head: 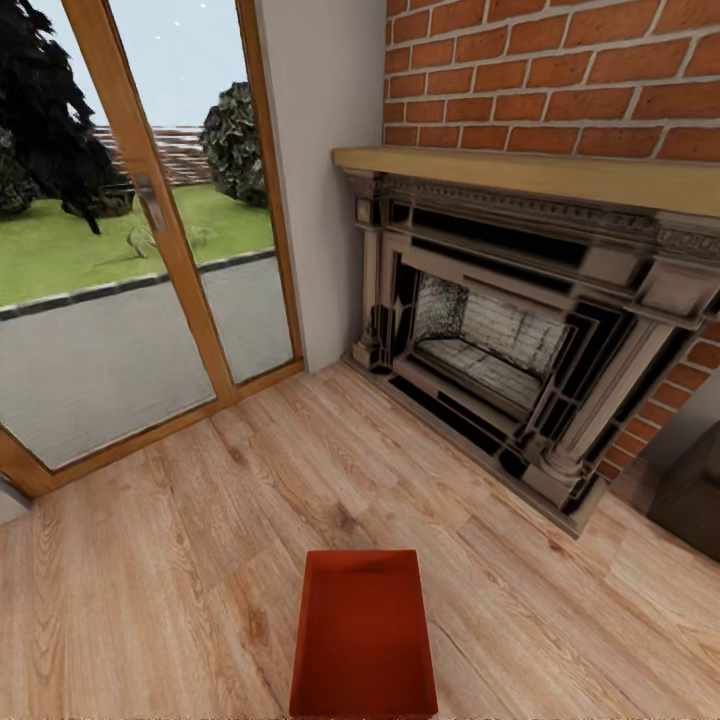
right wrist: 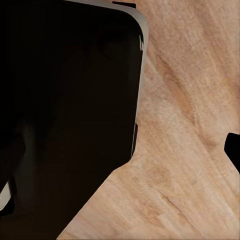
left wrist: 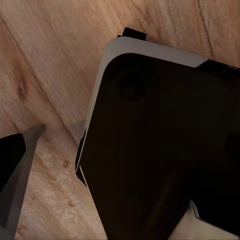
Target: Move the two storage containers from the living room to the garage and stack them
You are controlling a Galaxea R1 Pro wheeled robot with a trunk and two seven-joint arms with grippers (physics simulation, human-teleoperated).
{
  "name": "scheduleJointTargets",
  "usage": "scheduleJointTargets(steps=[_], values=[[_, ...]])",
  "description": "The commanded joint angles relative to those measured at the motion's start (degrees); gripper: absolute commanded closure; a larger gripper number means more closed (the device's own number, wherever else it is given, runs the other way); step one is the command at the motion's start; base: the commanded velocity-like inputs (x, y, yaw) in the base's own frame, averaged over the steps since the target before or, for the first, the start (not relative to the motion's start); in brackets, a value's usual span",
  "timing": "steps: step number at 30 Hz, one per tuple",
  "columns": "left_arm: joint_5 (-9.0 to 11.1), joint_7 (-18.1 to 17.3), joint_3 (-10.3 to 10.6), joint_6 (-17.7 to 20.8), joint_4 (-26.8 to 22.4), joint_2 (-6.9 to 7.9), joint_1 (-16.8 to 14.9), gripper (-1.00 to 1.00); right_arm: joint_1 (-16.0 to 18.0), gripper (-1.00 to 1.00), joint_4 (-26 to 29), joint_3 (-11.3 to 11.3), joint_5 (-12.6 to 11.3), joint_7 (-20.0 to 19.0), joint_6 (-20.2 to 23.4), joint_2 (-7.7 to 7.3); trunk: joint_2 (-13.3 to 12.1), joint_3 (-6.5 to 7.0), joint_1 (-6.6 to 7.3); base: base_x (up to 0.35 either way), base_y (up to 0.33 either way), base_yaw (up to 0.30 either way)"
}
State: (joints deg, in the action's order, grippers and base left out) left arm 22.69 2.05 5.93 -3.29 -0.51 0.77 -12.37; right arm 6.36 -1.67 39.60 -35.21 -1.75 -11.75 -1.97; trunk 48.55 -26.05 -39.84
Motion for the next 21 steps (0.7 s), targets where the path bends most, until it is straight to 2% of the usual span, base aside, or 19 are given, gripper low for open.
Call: scheduleJointTargets(steps=[1, 21], values=[[0.42, 0.15, 0.49, -0.14, 0.02, 0.01, -0.02, -1.00, 0.05, -1.00, -0.17, 0.48, -0.53, -0.18, -0.29, 0.04, 0.04, -0.15, 0.00, 0.000, 0.000, 0.000], [0.43, 0.15, 0.49, -0.14, -0.01, 0.01, -0.02, -1.00, 0.05, -1.00, -0.17, 0.48, -0.56, -0.18, -0.29, 0.04, 0.04, -2.00, 0.00, 0.000, 0.000, 0.000]])
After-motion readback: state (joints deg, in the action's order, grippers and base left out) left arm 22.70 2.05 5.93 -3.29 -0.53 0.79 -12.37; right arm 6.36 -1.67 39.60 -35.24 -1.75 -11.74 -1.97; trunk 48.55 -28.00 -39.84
